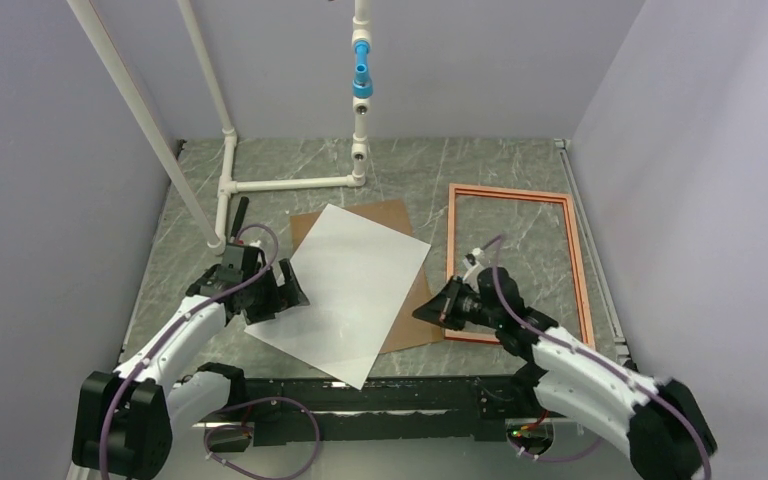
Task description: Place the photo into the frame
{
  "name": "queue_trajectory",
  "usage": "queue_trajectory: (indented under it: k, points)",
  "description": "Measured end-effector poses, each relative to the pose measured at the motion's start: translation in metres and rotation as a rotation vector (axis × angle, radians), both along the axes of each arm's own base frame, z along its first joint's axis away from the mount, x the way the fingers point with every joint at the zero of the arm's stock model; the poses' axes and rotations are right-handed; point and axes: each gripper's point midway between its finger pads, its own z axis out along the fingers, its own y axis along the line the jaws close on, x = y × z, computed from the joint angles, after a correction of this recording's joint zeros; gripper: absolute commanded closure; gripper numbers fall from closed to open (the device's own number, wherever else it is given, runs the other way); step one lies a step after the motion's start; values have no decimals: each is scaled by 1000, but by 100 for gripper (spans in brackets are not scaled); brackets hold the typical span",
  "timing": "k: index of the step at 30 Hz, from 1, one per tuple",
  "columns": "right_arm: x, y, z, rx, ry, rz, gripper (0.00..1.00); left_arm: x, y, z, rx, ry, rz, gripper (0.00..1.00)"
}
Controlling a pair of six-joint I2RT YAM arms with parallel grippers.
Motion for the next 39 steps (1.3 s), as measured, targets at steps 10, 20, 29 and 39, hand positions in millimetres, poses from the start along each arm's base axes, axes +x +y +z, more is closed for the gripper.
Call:
queue_trajectory:
  k: [10,20,29,39]
  points:
    - [-12,-59,7,-90,-23,-216,95,0,-39,2,-32,-2,-128,2]
    - [-30,-93,-27,-292,120,-299,2,11,-66,3,-33,5,-191,2]
    - [-16,-107,-15,-424,109,-334,1,10,-54,-9,38,35,-157,2]
    - [20,-108,-15,-471,145,-265,0,13,-51,-9,64,38,-147,2]
